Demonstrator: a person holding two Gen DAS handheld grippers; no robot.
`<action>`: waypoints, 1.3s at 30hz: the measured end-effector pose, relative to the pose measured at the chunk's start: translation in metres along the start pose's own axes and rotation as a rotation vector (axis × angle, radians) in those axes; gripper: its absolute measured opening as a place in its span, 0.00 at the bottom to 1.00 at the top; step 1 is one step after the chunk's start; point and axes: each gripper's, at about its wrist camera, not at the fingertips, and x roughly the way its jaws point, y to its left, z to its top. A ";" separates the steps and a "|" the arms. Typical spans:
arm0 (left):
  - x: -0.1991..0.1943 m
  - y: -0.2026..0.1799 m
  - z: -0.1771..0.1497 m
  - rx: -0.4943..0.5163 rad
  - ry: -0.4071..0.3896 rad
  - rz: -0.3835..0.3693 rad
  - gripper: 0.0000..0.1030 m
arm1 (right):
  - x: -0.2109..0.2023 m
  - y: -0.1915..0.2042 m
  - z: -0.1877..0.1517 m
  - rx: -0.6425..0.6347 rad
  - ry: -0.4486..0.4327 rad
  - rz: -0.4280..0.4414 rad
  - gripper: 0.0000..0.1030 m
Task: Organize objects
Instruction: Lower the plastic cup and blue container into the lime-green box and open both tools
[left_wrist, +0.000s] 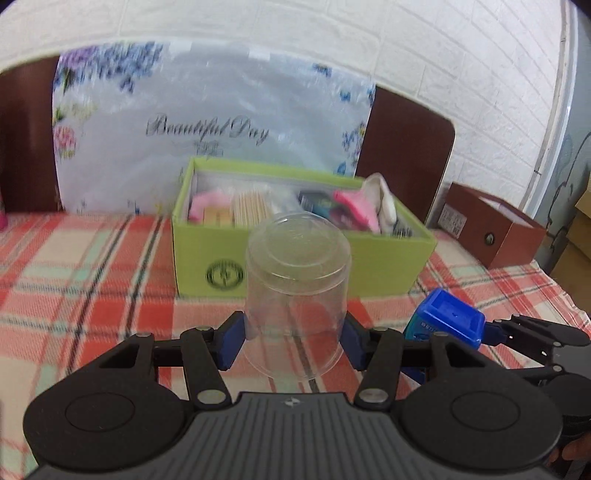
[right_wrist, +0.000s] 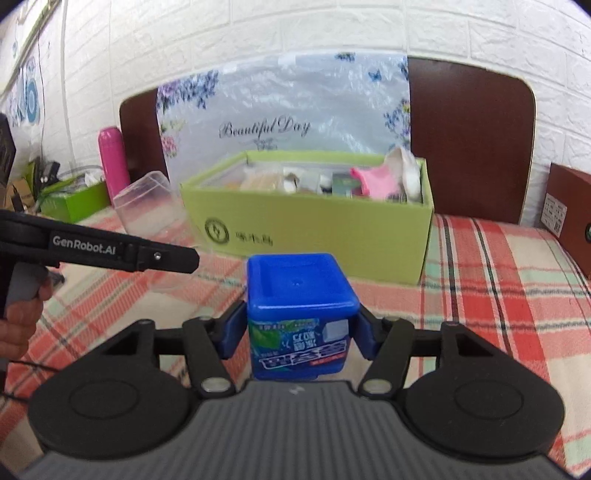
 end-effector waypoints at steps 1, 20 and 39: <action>-0.001 0.000 0.008 0.009 -0.016 -0.001 0.56 | -0.002 -0.001 0.006 0.002 -0.017 0.006 0.57; 0.084 0.018 0.131 0.084 -0.100 0.094 0.56 | 0.102 -0.014 0.119 -0.077 -0.254 -0.105 0.55; 0.090 0.035 0.085 0.136 -0.091 0.157 0.76 | 0.116 -0.016 0.083 -0.078 -0.200 -0.113 0.57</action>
